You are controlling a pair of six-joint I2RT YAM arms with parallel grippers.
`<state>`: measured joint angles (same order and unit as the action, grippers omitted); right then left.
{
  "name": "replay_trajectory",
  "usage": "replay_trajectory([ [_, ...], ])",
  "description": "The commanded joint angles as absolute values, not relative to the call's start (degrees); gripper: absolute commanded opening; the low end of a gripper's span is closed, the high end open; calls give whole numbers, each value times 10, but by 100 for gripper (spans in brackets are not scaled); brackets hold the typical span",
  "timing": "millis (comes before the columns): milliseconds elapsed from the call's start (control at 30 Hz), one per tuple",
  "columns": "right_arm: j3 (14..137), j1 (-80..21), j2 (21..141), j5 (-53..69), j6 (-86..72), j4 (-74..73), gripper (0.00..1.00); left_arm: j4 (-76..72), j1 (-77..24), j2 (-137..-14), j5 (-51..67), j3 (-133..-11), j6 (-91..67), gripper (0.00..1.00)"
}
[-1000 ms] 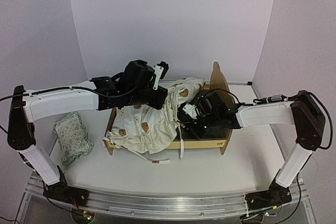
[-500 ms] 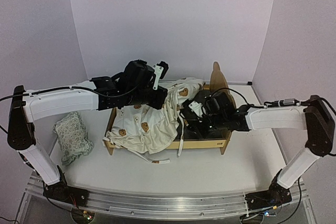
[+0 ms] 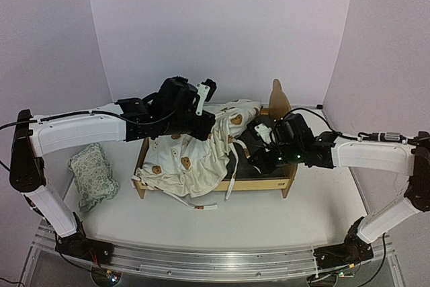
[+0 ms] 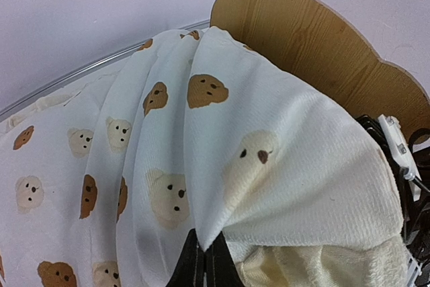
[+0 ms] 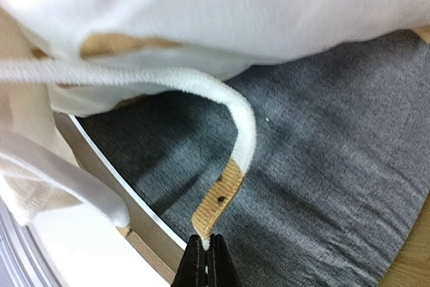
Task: Set up the pet bed
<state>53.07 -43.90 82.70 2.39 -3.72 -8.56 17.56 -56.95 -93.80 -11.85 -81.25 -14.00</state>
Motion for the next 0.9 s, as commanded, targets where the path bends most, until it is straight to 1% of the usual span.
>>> replay_trajectory([
  [0,514,-438,838,24,-33,-66,0,172,-567,-921,-115,-824,-145,0],
  [333,483,-438,864,30,-38,-12,0,171,-566,-927,-94,-824,-149,0],
  [433,471,-438,870,33,-32,27,0,171,-566,-930,-90,-824,-151,0],
  [600,482,-438,889,32,-26,55,0,170,-566,-931,-87,-826,-152,0],
  [733,494,-439,897,42,-50,68,0,170,-566,-933,-88,-827,-152,0],
  [867,482,-446,880,34,-73,68,0,171,-566,-931,-90,-826,-151,0],
])
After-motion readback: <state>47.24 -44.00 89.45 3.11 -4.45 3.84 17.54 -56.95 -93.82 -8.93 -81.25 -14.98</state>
